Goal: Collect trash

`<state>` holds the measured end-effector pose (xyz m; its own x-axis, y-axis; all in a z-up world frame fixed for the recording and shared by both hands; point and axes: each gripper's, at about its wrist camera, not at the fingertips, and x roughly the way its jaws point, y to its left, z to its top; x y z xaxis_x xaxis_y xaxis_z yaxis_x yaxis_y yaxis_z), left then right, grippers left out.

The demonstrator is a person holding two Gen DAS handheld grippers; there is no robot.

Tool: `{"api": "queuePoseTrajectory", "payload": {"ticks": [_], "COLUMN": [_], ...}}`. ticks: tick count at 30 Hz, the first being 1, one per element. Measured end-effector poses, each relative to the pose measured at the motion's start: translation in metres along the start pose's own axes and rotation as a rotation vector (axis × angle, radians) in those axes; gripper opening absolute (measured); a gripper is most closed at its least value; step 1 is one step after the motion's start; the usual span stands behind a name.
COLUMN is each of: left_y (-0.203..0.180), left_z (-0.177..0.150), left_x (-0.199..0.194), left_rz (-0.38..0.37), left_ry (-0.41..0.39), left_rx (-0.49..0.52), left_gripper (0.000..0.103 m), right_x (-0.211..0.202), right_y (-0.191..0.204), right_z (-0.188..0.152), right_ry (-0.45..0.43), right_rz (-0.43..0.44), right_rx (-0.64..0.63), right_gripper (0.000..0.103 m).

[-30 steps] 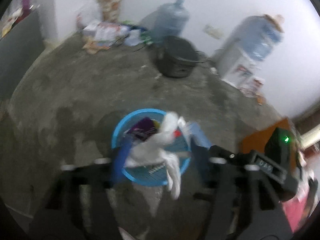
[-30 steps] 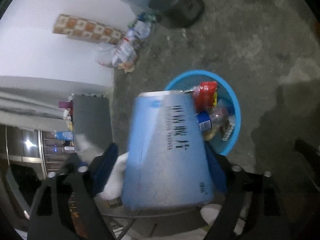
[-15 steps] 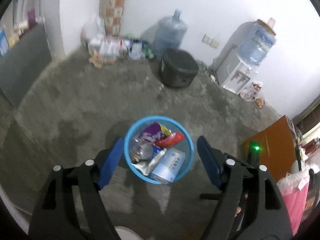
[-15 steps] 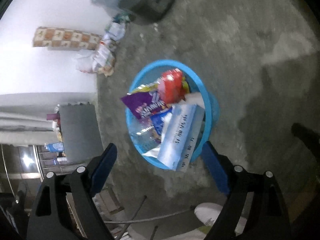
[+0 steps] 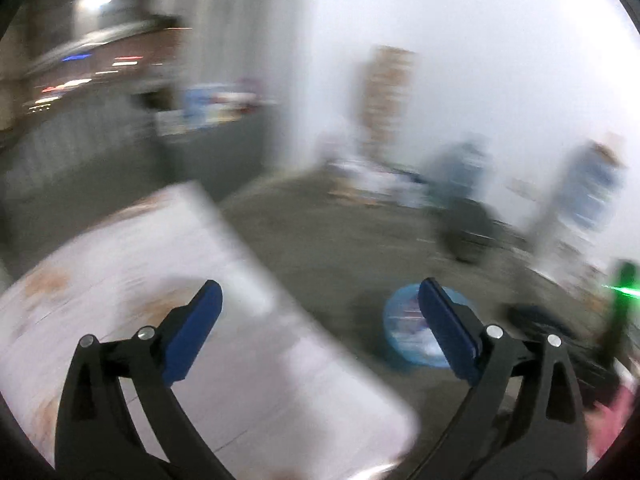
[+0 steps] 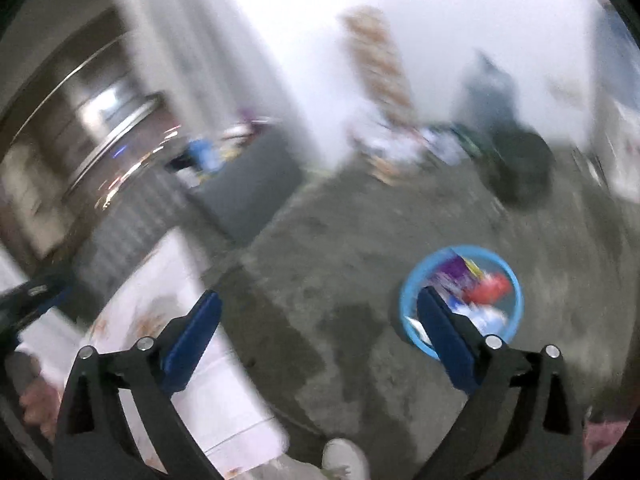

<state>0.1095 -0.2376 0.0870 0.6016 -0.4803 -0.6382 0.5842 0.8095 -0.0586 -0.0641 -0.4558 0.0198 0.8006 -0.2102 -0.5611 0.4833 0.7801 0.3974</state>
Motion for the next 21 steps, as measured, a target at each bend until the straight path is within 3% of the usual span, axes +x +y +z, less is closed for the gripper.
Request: {"api": "queuePoseTrajectory", "payload": {"ticks": [3,5,10,14,17,21], "left_y": [0.046,0.065,0.103,0.108,0.103,0.095], "left_z": [-0.028,-0.047,-0.114,-0.160,-0.177,-0.180], "left_x": [-0.034,-0.050,-0.086,-0.091,-0.083,-0.077], "left_rz": [0.308,0.376,0.451,0.436,0.417,0.419], "left_ry": [-0.018,0.000,0.073,0.170,0.276,0.287], "left_rx": [-0.077,-0.114,-0.237,-0.316,-0.293,-0.264], "left_gripper": [0.094,0.094,0.094,0.094,0.094,0.094], "right_x": [-0.018,-0.028,-0.040,-0.027,-0.022,-0.020], "right_y": [0.055,0.086,0.132,0.150,0.160,0.155], "right_z": [-0.010,-0.022,-0.062,-0.099,-0.123,-0.132], "right_ry": [0.021,0.028,0.026,0.167,0.204,0.251], "right_rz": [0.134,0.146,0.160,0.132,0.037,-0.014], "right_rx": [-0.145,-0.248,-0.423,-0.536,-0.643,-0.643], "right_gripper": [0.097,0.097,0.097,0.097,0.097,0.097]}}
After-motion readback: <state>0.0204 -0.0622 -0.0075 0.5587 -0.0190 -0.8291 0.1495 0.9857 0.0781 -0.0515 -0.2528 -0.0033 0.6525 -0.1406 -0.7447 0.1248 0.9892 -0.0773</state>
